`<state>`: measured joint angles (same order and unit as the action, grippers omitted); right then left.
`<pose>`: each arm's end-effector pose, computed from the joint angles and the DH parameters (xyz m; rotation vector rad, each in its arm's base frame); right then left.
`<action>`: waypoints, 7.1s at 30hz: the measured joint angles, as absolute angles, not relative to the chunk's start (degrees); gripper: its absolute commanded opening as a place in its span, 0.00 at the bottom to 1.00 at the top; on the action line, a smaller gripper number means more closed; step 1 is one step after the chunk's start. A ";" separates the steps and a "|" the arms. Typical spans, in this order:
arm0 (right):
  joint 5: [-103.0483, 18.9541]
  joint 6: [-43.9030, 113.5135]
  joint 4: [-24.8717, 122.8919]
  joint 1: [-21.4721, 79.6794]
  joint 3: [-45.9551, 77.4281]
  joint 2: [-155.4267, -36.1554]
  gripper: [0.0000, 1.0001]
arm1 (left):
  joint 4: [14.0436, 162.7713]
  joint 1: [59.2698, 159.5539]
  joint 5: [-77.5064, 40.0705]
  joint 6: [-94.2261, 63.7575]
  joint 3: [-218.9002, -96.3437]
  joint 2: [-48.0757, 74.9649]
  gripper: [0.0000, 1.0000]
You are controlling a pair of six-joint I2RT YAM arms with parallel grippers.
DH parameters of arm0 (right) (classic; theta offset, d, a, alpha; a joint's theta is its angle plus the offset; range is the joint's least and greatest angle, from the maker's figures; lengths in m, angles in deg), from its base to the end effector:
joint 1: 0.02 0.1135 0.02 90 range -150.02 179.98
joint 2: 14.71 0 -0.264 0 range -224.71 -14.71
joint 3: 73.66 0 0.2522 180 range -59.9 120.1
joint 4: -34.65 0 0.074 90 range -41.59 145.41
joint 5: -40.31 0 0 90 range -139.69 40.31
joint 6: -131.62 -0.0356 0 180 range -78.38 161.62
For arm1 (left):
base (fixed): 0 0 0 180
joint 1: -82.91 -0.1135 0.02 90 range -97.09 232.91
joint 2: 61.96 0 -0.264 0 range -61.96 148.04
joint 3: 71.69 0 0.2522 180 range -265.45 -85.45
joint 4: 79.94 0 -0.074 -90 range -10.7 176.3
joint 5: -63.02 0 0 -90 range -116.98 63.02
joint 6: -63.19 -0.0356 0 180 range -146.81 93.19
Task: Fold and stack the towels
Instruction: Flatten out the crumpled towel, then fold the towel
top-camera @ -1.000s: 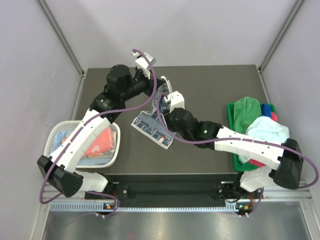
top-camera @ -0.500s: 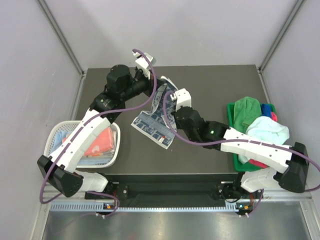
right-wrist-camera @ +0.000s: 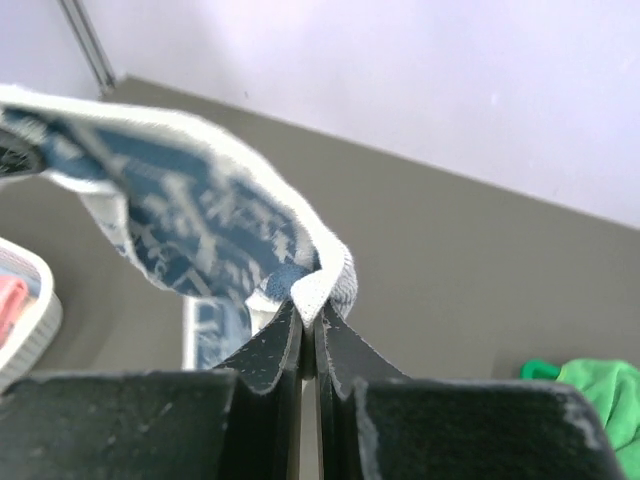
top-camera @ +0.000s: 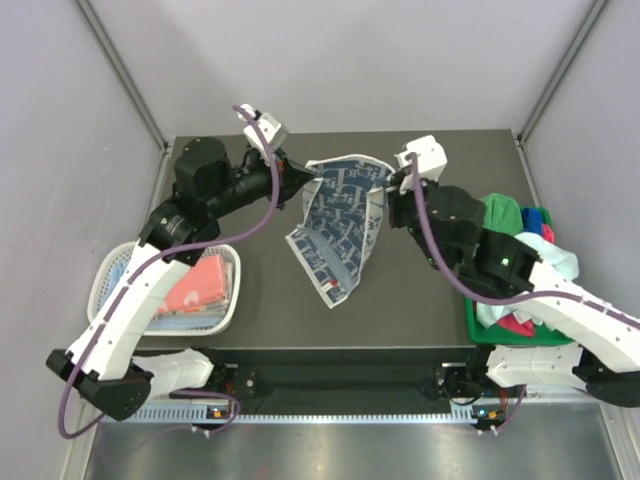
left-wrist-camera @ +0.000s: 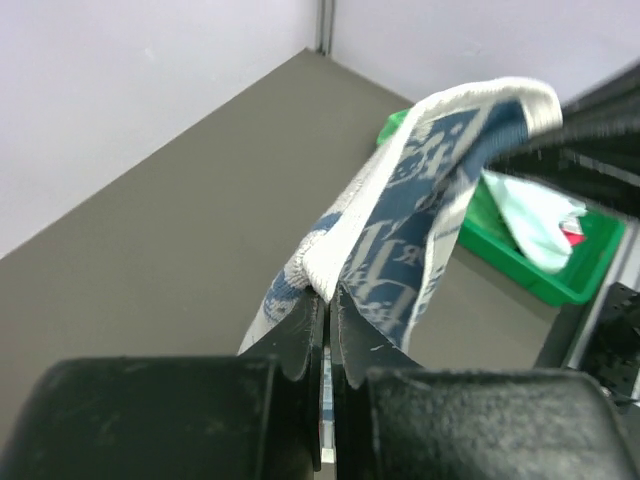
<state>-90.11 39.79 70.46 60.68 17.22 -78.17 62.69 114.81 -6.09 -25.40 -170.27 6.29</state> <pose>0.1307 0.1857 0.4511 -0.3450 1.6510 0.2144 0.2024 -0.1409 0.4729 0.7221 1.5844 -0.7390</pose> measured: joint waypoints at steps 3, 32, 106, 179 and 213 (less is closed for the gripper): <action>-89.04 41.72 72.40 60.66 21.33 -76.45 0.00 | 60.46 114.81 -4.67 -25.43 -173.15 4.36 0.00; -57.17 42.02 68.16 28.66 25.49 -92.84 0.00 | 70.16 104.78 3.02 -18.98 -171.03 19.88 0.00; -65.85 24.80 58.72 29.36 -13.13 -100.27 0.32 | 91.60 116.95 -32.37 -7.59 -133.18 27.62 0.34; -58.94 11.53 54.13 27.53 -15.52 -103.50 0.05 | 79.43 111.47 -23.21 11.73 -139.82 37.00 0.00; -59.75 12.58 62.35 26.67 -15.65 -88.84 0.00 | 72.00 113.48 -17.68 10.20 -141.96 27.66 0.00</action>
<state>-59.75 12.58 62.35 26.67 -15.65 -88.84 72.00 113.48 -17.68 10.20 -141.96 27.66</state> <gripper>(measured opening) 0.007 0.011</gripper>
